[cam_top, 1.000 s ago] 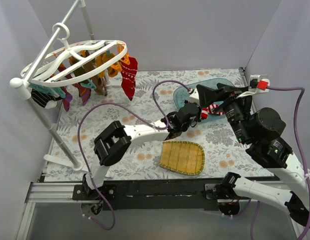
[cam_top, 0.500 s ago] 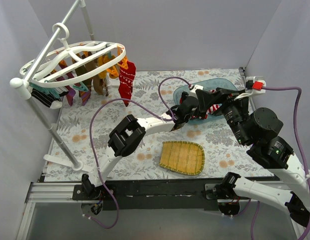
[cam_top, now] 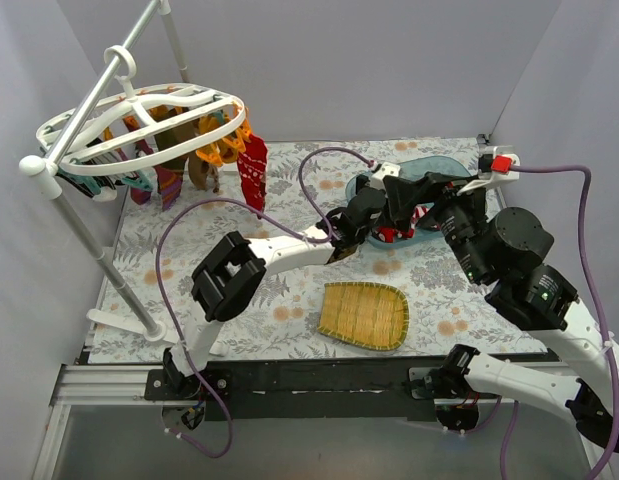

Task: Remove the socks clipped to the hanger
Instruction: Place the sock in the bin, then remove the sock from the hanger.

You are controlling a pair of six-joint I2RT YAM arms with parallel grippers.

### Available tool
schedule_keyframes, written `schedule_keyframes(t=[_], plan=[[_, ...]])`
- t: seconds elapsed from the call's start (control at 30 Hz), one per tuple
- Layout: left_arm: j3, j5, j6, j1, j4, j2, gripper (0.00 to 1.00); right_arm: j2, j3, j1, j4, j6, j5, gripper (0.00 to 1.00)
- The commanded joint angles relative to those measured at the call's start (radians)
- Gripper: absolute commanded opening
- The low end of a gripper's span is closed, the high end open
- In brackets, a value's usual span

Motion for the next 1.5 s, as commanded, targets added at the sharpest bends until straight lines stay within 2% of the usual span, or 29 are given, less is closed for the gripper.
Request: schedule_keyframes(t=[0.0,0.23,0.47,0.57,0.7,0.77,0.9,0.97,1.2,1.47], plan=[[-0.083,0.019,0.007,-0.014,0.048,-0.141,0.98,0.014,0.058,0.001,0.040,-0.014,-0.002,0.95],[-0.324,-0.042,-0.006,-0.062,0.105,-0.309,0.98,0.076,0.090,0.001,0.028,-0.031,-0.041,0.97],[-0.588,-0.129,-0.088,-0.110,0.076,-0.539,0.97,0.193,0.139,-0.017,0.043,-0.039,-0.180,0.98],[-0.692,-0.172,-0.144,-0.119,0.019,-0.654,0.97,0.244,0.118,-0.056,0.079,-0.026,-0.334,0.98],[-0.821,-0.218,-0.276,-0.123,-0.097,-0.788,0.96,0.281,0.055,-0.158,0.212,0.007,-0.554,0.97],[-0.904,-0.234,-0.325,-0.126,-0.129,-0.863,0.95,0.316,0.032,-0.172,0.261,0.006,-0.658,0.96],[-1.022,-0.275,-0.443,-0.134,-0.246,-0.966,0.95,0.394,0.017,-0.168,0.312,0.010,-0.757,0.92],[-1.076,-0.280,-0.516,-0.137,-0.296,-1.015,0.93,0.428,-0.002,-0.146,0.365,0.011,-0.751,0.91],[-1.191,-0.284,-0.694,-0.140,-0.485,-1.124,0.90,0.552,-0.002,0.041,0.444,-0.035,-0.622,0.89],[-1.226,-0.300,-0.744,-0.140,-0.574,-1.216,0.86,0.718,0.050,0.075,0.591,-0.017,-0.504,0.85]])
